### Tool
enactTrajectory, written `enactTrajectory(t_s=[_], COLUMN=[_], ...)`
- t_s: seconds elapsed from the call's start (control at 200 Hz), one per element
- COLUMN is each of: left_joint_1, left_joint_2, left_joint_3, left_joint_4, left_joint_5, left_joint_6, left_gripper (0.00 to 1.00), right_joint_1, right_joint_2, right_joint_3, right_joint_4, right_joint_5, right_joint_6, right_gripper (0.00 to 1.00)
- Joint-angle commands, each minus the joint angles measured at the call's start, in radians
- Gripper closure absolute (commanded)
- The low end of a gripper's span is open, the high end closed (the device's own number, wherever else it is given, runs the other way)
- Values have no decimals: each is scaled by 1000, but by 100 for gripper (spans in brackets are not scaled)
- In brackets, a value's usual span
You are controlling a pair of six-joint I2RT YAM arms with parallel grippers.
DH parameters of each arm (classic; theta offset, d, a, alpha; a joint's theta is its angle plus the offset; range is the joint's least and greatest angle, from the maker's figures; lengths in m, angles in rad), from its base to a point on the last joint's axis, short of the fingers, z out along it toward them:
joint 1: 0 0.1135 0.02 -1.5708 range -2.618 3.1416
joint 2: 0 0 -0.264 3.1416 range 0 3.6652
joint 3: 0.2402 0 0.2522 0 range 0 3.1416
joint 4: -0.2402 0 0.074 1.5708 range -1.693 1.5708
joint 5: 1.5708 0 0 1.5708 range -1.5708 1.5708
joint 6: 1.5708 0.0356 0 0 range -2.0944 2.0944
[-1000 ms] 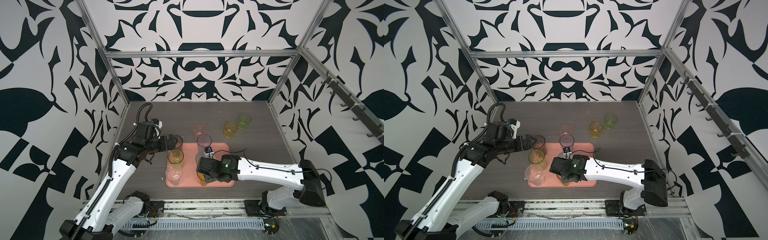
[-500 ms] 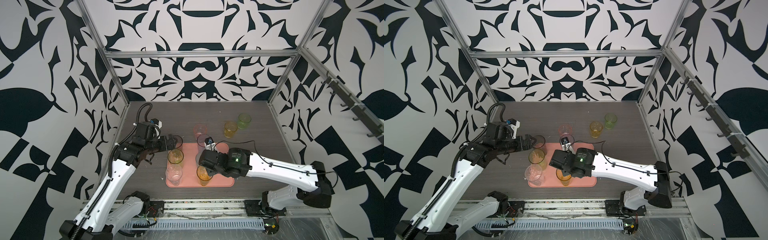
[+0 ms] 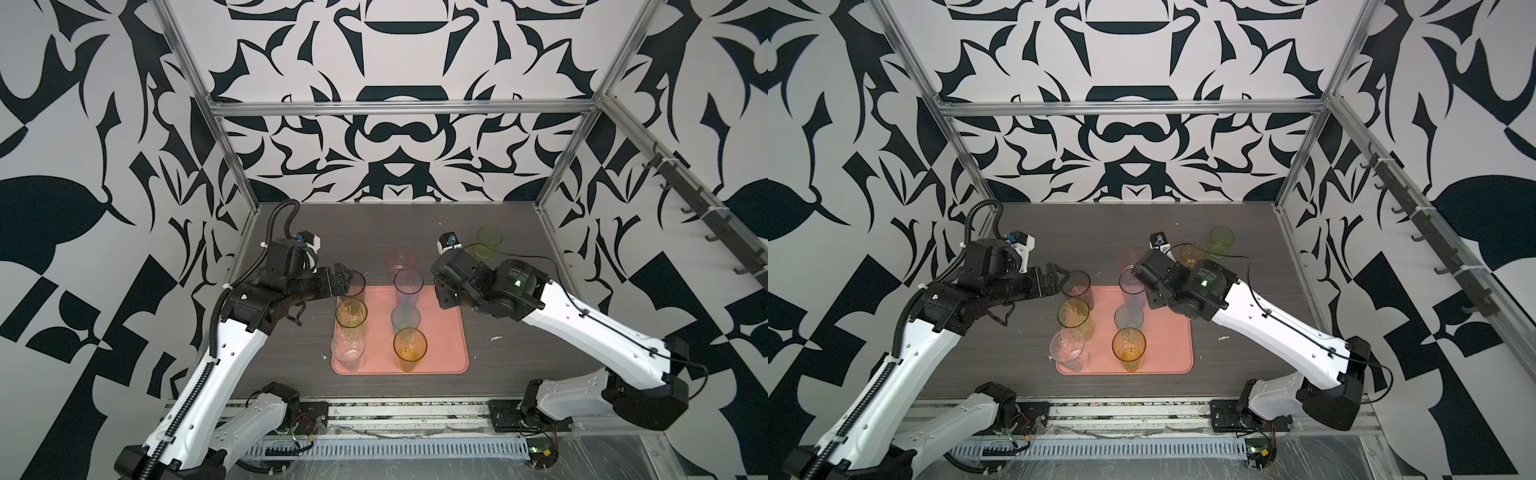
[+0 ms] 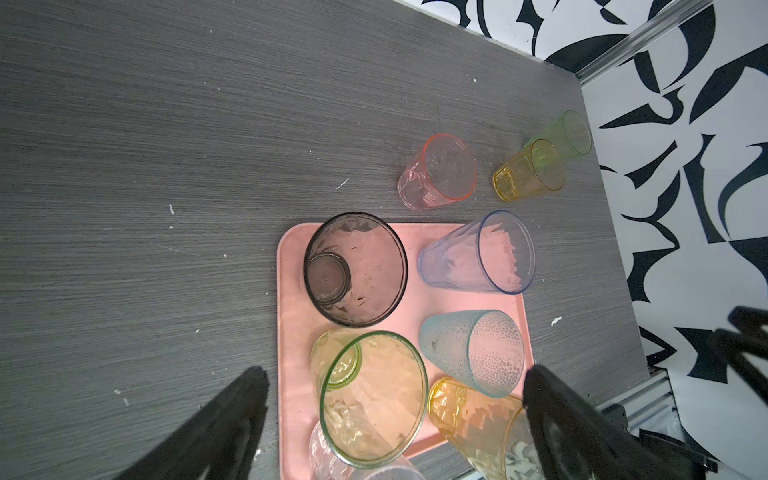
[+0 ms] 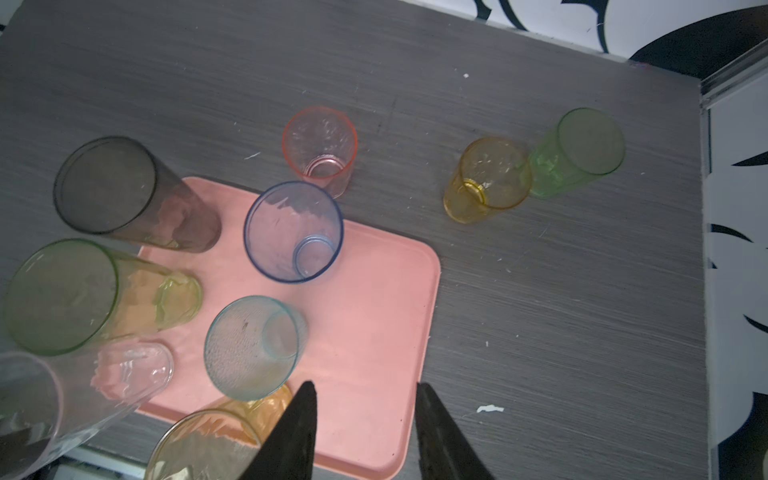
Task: Place the glasses into the tray
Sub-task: 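Raise the right gripper and move it to the pink cup beyond the tray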
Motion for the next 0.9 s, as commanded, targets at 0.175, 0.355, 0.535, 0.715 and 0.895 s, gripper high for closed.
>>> enactTrajectory(t_s=[0.175,0.355,0.535,0.715,0.895], left_joint_1=[-2,-2,-2,-2,-2], left_joint_2=[3,8,-5,-20,-6], left_joint_3=[37,34,29,17,24], left_joint_4=[-11,-4,5,67,69], left_joint_5=[-29,-57,-84,-94,-97], left_joint_6=[24,35,49,68,86], left_gripper=[1,1,0,0,1], right_joint_1=[-152,-203,-242,-300,-345], right_joint_2=[-5,53,132,242,355], right_joint_3=[55,95,136,202,282], right_joint_4=[141,219,292,315,304], right_joint_5=[-77,-98,-124,-195,-277], right_joint_6=[-202,-281,-331,-317,-304], right_gripper=[57,57,57,57,59])
